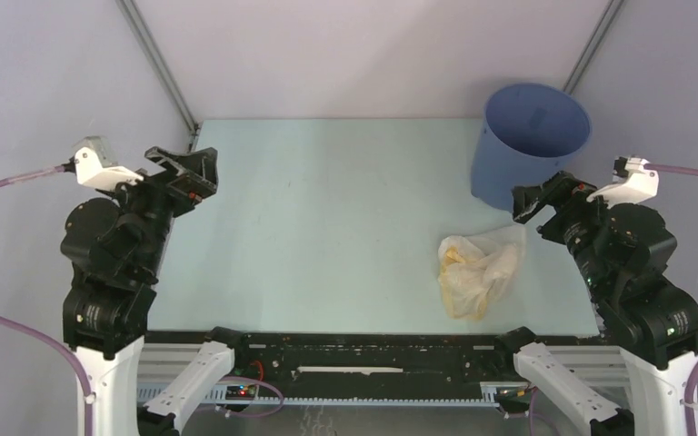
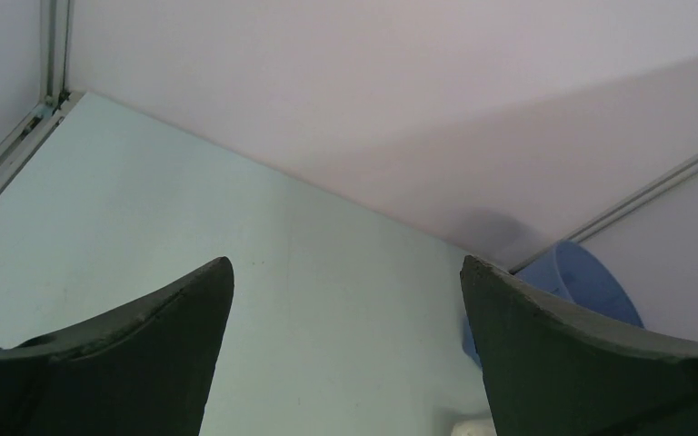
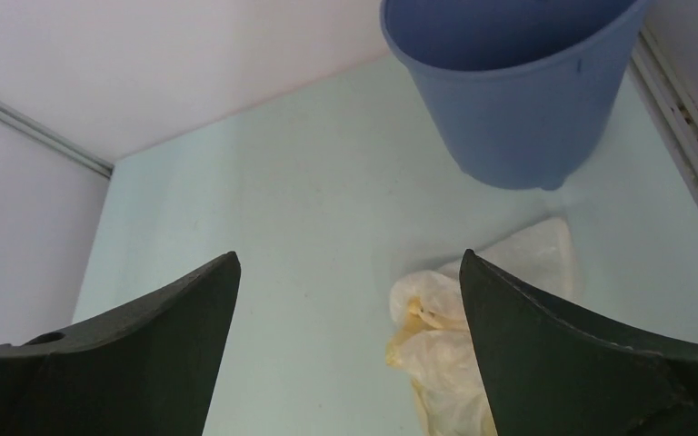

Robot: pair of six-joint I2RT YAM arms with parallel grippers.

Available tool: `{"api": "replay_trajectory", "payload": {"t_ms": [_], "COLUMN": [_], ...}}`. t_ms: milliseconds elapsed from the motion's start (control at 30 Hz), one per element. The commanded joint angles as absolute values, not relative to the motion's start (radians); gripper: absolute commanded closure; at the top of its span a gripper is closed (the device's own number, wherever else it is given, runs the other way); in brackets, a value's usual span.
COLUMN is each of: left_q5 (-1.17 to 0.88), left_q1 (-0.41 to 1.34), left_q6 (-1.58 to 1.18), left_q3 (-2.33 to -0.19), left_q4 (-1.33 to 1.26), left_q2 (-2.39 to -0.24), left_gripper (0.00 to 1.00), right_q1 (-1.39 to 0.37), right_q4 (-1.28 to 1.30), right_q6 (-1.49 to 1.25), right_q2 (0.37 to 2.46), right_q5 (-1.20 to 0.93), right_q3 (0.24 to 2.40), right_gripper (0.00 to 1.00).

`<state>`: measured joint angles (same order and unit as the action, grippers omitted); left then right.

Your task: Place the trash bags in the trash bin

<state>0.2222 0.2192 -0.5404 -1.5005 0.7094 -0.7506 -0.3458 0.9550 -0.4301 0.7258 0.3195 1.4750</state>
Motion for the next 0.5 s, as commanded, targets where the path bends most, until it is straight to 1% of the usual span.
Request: {"api": "replay_trajectory", "payload": {"t_ms": [0, 133, 233, 367, 467], "left_q5": [0.212, 0.11, 0.022, 0.05, 0.059], "left_q1": [0.21, 0.209, 0.235, 0.343, 0.4], "left_q6": [-0.545, -0.605, -0.657, -0.704, -0.759], "left_q3": [-1.463, -1.391, -1.292, -1.157, -1.056], "left_q4": [0.752, 0.755, 0.731, 0.669, 0.606], "left_q2": [-0.785, -0.814, -0.831, -0.824, -0.8], "left_gripper": [0.0, 0.0, 0.0, 0.0, 0.0], "right_q1": [-0.333, -0.329, -0.329, -0.333, -0.318], "right_q4": [1.005, 1.037, 1.075, 1.064, 1.075], "right_q6": [-0.469, -0.487, -0.502, -0.495, -0.56], "right_q2": [0.745, 0.782, 0.82, 0.829, 0.814], "right_q5": [0.327, 0.329, 0.301, 0.172, 0.131], "right_q3": [1.459, 1.454, 1.447, 1.368, 1.26], "right_gripper": [0.0, 0.0, 0.0, 0.0, 0.0]}}
